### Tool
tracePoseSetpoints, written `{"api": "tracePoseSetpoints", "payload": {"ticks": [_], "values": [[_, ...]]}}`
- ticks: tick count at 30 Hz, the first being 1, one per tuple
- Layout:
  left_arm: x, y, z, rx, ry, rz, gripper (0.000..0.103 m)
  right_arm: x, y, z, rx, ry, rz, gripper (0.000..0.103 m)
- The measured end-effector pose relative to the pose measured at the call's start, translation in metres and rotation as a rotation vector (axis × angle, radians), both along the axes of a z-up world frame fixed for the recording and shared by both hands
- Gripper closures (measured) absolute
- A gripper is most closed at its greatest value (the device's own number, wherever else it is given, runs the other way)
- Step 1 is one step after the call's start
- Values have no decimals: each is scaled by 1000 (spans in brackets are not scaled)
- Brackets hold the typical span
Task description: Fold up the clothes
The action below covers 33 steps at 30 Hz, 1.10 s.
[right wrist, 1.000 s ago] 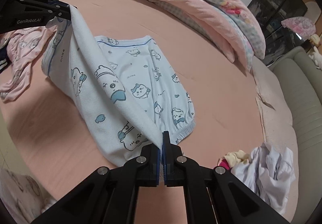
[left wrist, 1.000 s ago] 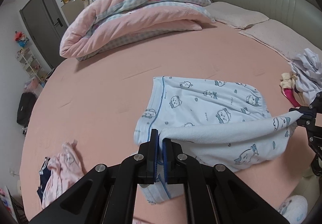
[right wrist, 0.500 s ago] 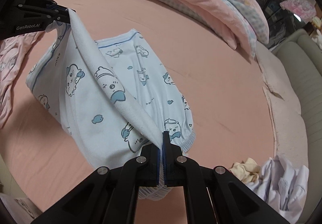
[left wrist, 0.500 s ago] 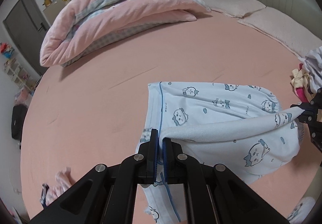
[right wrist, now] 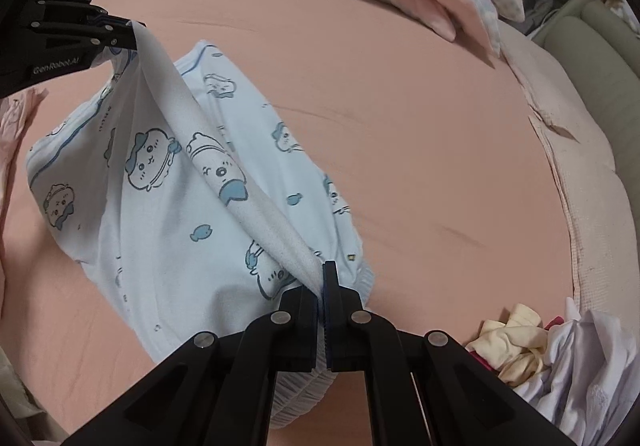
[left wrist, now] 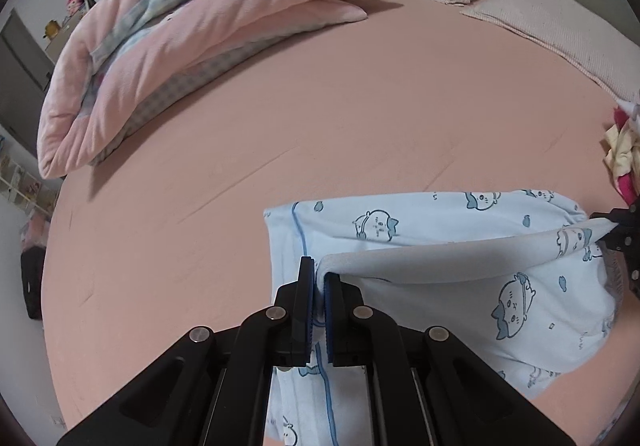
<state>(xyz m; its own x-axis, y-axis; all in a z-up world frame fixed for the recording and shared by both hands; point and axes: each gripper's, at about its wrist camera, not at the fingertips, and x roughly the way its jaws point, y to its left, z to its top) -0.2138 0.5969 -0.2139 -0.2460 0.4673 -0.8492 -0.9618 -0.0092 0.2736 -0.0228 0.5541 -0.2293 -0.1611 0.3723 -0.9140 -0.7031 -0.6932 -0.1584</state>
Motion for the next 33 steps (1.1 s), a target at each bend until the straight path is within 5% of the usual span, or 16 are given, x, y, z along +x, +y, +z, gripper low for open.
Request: {"api": "tracePoseSetpoints", "payload": {"ticks": [26,33], "values": [[-15,72,-48,-197,-86,15,97,1,54,-35,-186,42,-108,101],[-27,89,-52,-296,-182,92,95,1,58,-38,-223,43,-115,100]]}}
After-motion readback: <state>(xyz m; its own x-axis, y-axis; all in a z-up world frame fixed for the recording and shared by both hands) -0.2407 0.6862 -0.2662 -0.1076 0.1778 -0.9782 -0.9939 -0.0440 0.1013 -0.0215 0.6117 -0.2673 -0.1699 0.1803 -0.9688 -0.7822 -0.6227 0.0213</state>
